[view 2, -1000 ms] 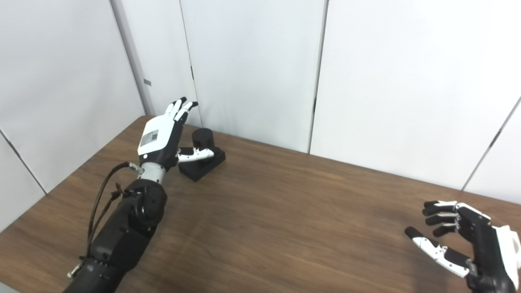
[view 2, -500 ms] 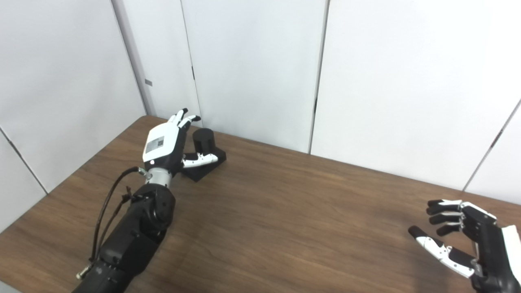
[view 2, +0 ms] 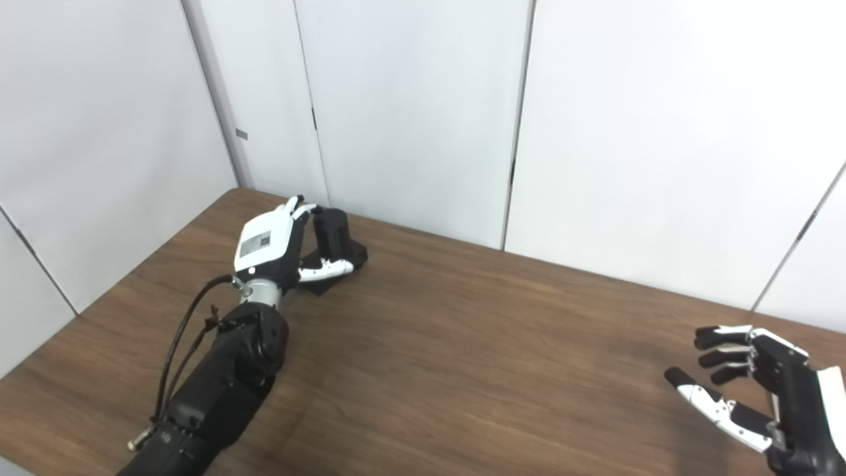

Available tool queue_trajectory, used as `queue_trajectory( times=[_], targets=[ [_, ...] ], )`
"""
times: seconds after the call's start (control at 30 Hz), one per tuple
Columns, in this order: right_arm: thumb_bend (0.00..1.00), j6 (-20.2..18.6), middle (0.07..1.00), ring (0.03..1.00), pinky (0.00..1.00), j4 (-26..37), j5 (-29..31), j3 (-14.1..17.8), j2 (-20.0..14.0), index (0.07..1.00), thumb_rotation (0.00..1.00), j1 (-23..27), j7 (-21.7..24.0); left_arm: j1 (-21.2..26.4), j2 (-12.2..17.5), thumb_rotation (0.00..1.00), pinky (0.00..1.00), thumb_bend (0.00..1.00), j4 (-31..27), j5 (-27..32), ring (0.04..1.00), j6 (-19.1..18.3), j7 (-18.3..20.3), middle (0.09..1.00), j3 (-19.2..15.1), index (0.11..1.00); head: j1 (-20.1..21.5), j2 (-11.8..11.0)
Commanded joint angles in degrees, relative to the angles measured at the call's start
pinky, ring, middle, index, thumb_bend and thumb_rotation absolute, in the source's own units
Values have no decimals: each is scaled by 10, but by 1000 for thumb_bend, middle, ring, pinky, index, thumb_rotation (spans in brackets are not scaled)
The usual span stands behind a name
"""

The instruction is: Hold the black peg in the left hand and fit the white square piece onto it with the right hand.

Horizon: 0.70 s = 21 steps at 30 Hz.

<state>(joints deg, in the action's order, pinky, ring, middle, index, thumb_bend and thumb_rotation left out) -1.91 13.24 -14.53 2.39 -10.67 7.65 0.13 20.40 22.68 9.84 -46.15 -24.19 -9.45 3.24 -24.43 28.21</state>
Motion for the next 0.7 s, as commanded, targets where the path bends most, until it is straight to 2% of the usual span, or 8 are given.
queue_trajectory(
  times=[0.0,0.33,0.67],
  targets=[
    [497,20,614,500,387,17,3,4,-5,491,113,24,-6,29,16,567,787,1000,1,-2,944,8,-25,962,-7,831,1,1],
    [498,3,620,511,396,23,-2,1,-3,491,112,21,-2,32,21,571,778,1000,28,2,954,18,-59,961,-10,828,2,3],
    [498,4,629,518,397,18,-7,-1,-7,491,113,26,0,35,24,549,803,1000,24,12,943,24,-65,958,-11,828,0,5]
  ],
)
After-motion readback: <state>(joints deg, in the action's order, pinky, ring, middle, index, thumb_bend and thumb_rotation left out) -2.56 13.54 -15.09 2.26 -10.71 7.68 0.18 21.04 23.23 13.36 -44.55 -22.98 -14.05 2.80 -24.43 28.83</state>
